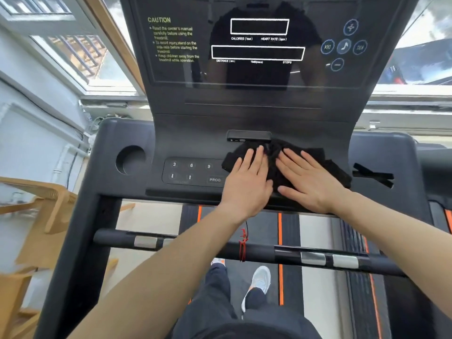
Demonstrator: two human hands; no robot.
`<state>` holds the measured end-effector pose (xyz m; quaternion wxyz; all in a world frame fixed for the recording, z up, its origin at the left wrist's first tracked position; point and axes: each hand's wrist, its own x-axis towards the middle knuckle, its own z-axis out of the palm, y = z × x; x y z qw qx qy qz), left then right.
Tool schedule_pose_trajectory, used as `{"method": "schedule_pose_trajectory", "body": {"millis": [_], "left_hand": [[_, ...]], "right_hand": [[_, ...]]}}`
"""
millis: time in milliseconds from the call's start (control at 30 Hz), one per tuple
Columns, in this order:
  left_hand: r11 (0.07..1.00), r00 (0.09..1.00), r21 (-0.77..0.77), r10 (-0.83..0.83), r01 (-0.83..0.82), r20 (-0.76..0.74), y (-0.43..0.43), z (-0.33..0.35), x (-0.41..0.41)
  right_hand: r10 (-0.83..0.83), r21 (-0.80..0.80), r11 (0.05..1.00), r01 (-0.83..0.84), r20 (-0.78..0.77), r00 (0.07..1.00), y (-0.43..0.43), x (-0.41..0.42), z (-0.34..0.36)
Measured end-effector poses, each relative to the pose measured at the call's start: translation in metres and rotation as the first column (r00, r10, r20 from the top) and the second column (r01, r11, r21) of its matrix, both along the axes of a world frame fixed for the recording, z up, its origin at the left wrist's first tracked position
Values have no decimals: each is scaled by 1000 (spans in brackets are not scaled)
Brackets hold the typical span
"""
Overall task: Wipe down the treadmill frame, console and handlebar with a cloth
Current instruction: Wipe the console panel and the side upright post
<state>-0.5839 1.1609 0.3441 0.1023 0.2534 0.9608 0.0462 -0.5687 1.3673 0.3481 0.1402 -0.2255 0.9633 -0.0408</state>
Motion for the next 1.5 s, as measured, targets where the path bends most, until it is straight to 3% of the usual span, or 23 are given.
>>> {"method": "schedule_pose_trajectory", "body": {"millis": [133,300,433,633,800,967,1167,1333,1500], "left_hand": [[999,1000,41,-5,6,-17,-46,1,-5],[971,970,55,236,-234,-49,-150,-6,0],[946,944,20,323,-323,-67,-176,-6,20],[966,964,9,257,-257,-72,-116,-8,40],[997,995,7,73,-73,-72,-20,-4,26],[991,990,-40,-128,125,-67,47,-5,29],[977,975,-91,-199,190,-95,72,-5,-18],[987,963,-96,-144,125,-227,92,-8,-50],[995,960,-48,-101,91,-263,97,-5,-53]], "right_hand": [[95,7,995,-96,8,995,-38,-12,6],[293,-14,956,-293,-17,956,-151,-55,6],[274,-16,961,-275,-40,961,-201,-42,-2],[325,16,945,-326,-111,939,-121,-15,-7],[-9,-1,1000,9,-94,996,-23,12,-8],[-250,-8,968,250,-84,965,25,63,-8],[-170,30,984,176,-128,977,61,13,-8],[-24,151,986,68,-272,962,93,-35,-2],[-99,87,987,131,-308,946,85,-33,-6]]}}
